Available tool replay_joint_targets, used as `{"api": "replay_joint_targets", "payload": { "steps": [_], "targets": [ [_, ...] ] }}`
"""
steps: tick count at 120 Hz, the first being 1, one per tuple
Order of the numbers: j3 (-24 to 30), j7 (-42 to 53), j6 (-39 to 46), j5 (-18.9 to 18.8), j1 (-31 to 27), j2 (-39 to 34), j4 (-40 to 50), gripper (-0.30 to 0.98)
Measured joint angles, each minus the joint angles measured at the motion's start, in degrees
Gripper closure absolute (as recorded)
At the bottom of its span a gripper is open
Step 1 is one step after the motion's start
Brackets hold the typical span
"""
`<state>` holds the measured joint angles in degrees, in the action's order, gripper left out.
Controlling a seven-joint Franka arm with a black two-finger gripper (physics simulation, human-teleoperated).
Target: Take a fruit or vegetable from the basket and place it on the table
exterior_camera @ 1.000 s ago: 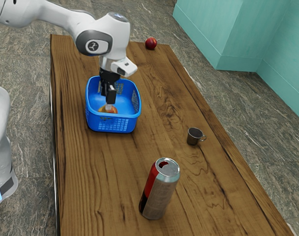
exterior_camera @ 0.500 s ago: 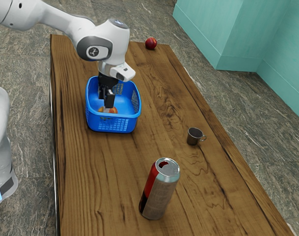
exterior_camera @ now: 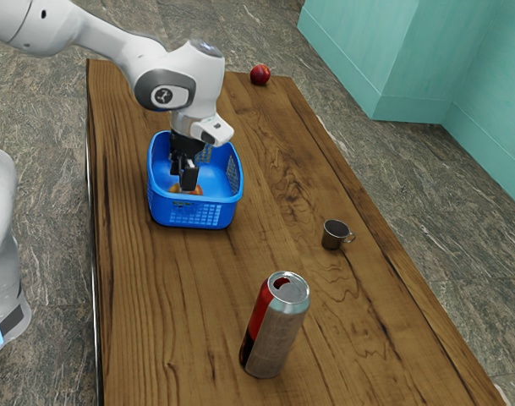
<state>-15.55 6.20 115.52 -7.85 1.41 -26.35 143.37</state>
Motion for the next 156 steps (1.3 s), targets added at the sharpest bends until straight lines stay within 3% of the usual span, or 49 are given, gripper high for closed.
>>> {"api": "replay_joint_targets", "payload": {
  "steps": [55,76,92,124,156],
  "targets": [
    [0.04,-0.03,2.21,0.03,0.00,2.03,0.61,0.00],
    [-0.01,-0.50,2.78,-0.04,0.00,2.27,0.62,0.30],
    [0.00,-1.04,3.03,-0.42,0.00,2.27,0.61,0.39],
    [0.27,-1.68,1.43,-0.58,0.01,0.53,-1.97,0.38],
    [2.37,-1.68,-4.01,-0.53,0.65,1.10,-11.78,0.37]
  ]
}}
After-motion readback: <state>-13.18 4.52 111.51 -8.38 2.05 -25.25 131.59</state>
